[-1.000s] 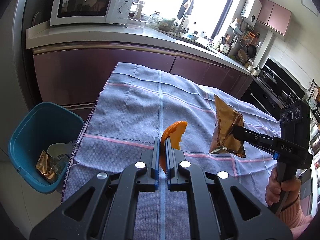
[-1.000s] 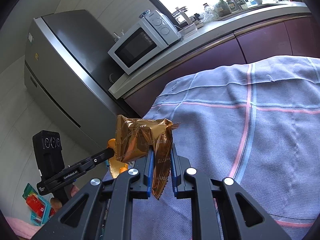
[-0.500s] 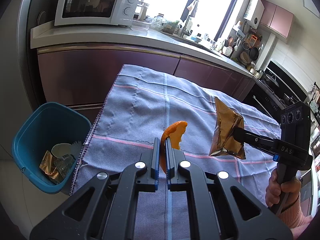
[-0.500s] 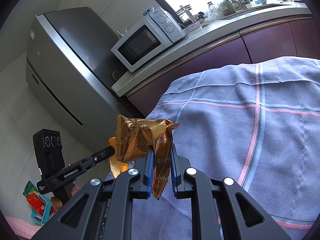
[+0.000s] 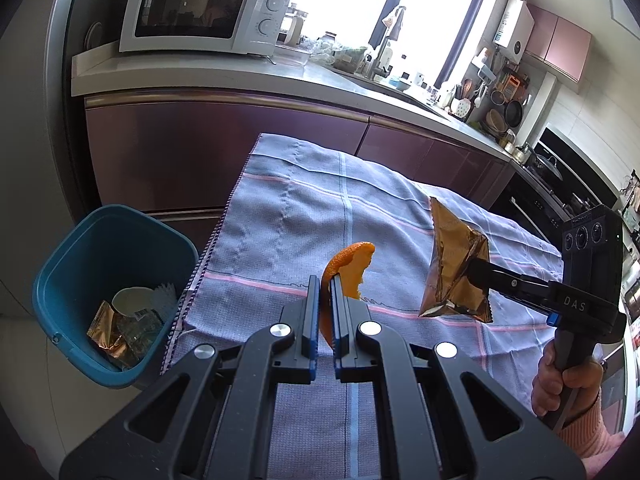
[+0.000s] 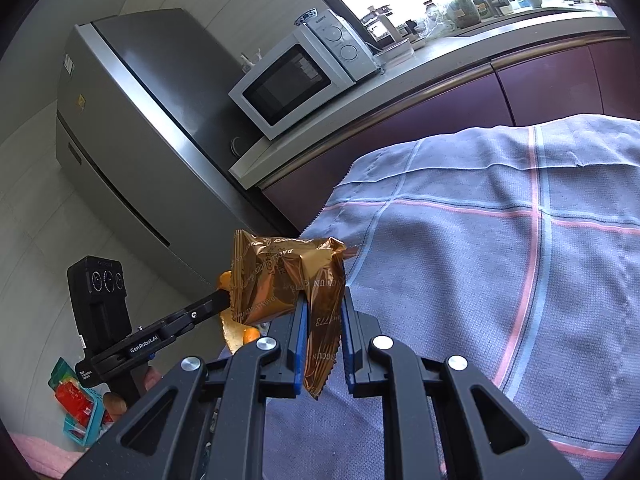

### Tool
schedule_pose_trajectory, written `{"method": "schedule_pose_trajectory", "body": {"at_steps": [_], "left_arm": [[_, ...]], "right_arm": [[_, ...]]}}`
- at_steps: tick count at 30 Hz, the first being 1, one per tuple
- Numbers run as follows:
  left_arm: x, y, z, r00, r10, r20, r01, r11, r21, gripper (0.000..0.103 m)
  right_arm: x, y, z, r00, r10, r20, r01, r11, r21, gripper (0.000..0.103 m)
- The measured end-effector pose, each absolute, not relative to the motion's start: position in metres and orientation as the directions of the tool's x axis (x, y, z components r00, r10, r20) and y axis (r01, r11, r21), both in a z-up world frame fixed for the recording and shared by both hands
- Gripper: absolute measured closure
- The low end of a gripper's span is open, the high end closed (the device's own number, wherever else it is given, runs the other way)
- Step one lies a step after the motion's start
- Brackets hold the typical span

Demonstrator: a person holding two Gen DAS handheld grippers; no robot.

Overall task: Collect trash
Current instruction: 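Lift the orange peel and gold wrapper and carry both toward the teal bin, then lower both held items over the teal bin opening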

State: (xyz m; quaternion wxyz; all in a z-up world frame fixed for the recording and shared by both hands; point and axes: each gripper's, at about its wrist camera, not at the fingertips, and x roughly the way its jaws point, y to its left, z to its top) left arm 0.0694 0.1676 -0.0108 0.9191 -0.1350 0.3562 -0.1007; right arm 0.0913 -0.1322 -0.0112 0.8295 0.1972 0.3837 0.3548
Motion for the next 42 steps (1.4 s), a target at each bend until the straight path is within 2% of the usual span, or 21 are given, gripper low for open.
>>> {"method": "schedule_pose_trajectory", "body": {"at_steps": [42], "left_arm": [[0.054, 0.222, -0.010, 0.763, -0.189, -0.618, -0.019, 0.949, -0.314, 0.097]], "right_arm": [[0.105, -0.068, -0.004, 0.369, 0.781, -0.504, -0.515, 0.623, 0.589, 0.089]]}}
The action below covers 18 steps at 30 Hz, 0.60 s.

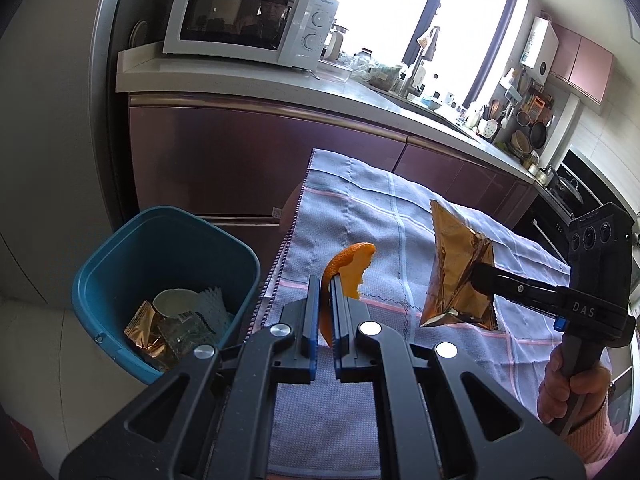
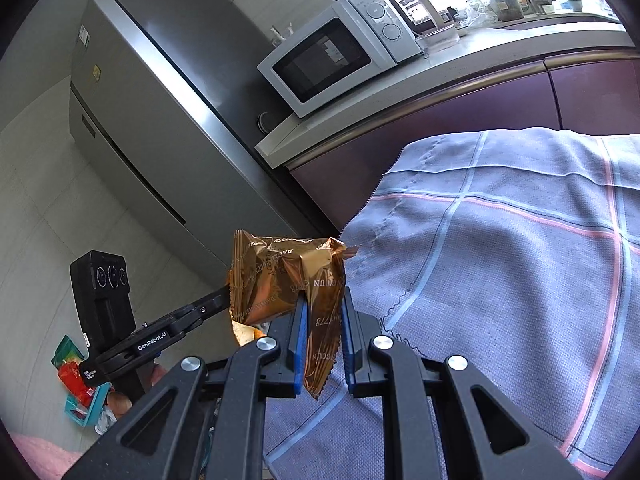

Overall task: Collect trash
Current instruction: 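Lower both held items over the teal bin opening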

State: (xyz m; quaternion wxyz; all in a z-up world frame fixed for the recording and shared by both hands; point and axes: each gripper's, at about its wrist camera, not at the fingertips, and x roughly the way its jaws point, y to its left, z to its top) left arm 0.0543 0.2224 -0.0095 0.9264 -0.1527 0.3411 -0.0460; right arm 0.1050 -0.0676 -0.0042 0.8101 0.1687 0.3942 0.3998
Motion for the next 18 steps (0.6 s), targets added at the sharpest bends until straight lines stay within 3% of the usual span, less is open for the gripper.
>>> {"method": "schedule_pose_trajectory", "body": {"at_steps": [18], "left_arm": [[0.049, 0.261, -0.009, 0.779, -0.130, -0.614, -0.087, 0.947, -0.310, 0.097]], "right_arm": [[0.112, -0.030, 0.000, 0.328, 0.789, -0.520, -0.561, 0.605, 0.565, 0.089]]}}
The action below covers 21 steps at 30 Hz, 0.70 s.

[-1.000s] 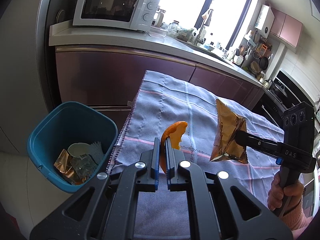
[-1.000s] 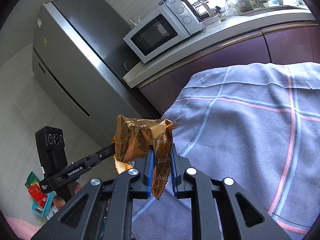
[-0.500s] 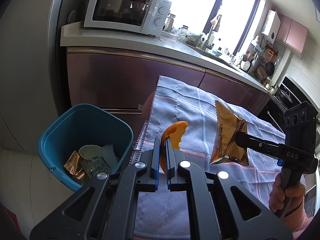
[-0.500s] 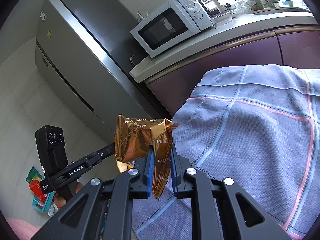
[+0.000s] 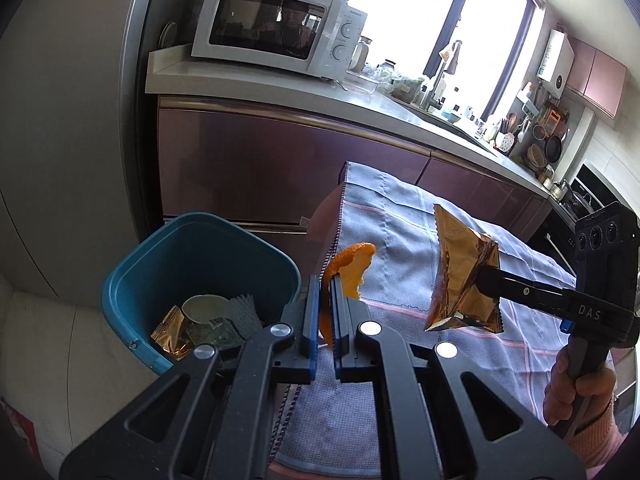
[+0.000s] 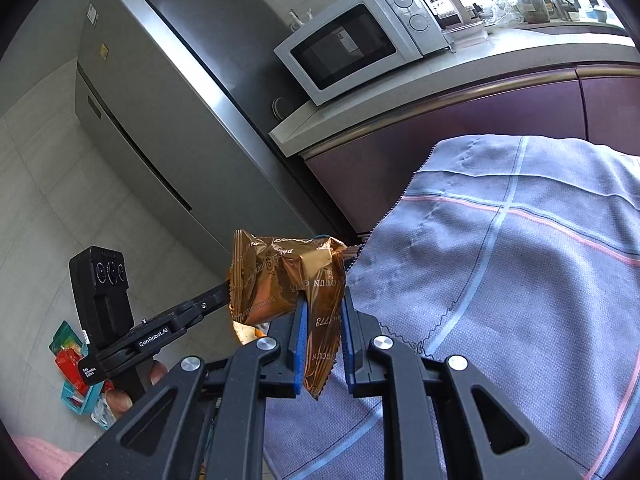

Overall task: Collect trash
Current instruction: 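Lower both held items over the teal bin opening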

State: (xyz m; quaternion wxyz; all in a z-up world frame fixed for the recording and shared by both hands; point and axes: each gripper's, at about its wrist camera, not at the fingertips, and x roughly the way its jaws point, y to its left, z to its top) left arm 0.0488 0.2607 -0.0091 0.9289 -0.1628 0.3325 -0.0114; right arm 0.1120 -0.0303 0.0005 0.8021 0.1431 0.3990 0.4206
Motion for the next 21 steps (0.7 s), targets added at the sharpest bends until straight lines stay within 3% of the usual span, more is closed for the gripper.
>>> {"method": "schedule_pose_trajectory", "body": {"at_steps": [21], "left_arm": [[0.046, 0.284, -0.012, 0.781, -0.083, -0.619, -0.138, 0.943, -0.302, 0.097]], "right_arm": [[0.119, -0.004, 0.005, 0.291, 0.796, -0.531, -0.582, 0.588, 0.562, 0.089]]}}
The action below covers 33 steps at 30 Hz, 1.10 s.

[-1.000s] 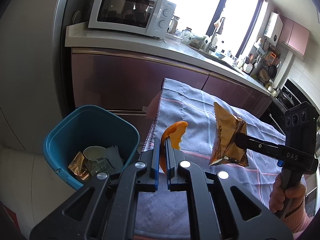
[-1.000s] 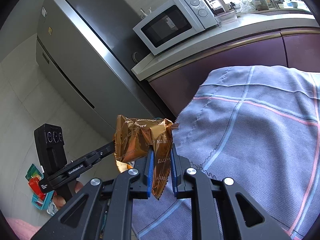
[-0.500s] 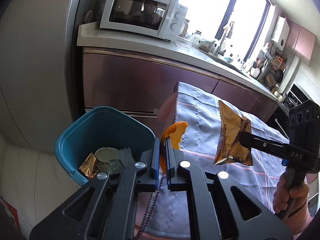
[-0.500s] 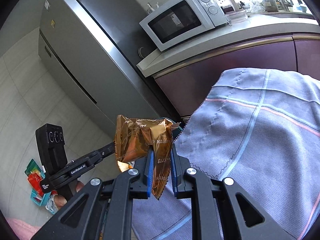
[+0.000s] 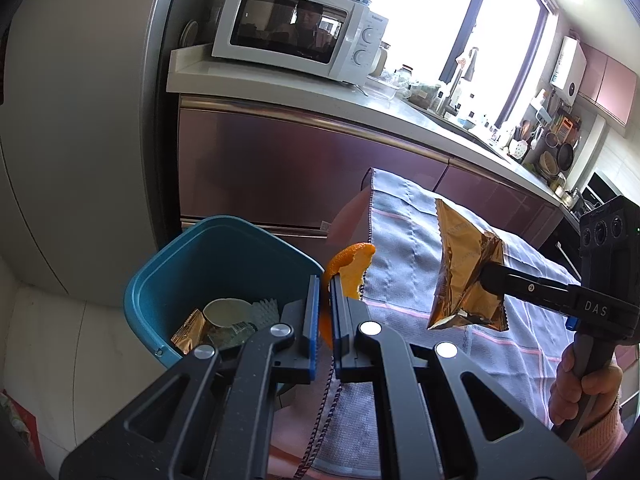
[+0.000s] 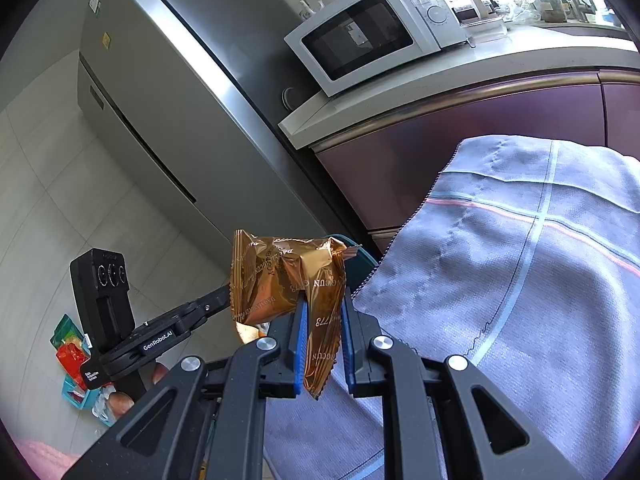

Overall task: Collect trash
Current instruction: 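Lower both held items over the teal bin opening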

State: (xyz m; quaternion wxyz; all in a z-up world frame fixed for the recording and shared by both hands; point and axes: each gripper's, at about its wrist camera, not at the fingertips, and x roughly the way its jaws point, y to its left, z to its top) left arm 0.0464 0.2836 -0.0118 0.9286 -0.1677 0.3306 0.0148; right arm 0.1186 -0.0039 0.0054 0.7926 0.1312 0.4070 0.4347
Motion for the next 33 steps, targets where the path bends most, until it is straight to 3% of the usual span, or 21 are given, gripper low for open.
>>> {"method": "schedule_pose_trajectory", "body": {"at_steps": [33], "left_arm": [[0.048, 0.299, -0.019, 0.774, -0.034, -0.632, -0.197, 0.936, -0.291, 0.097]], "right_arm": [[0.127, 0.028, 0.000, 0.250, 0.789, -0.562, -0.604, 0.580, 0.546, 0.089]]}}
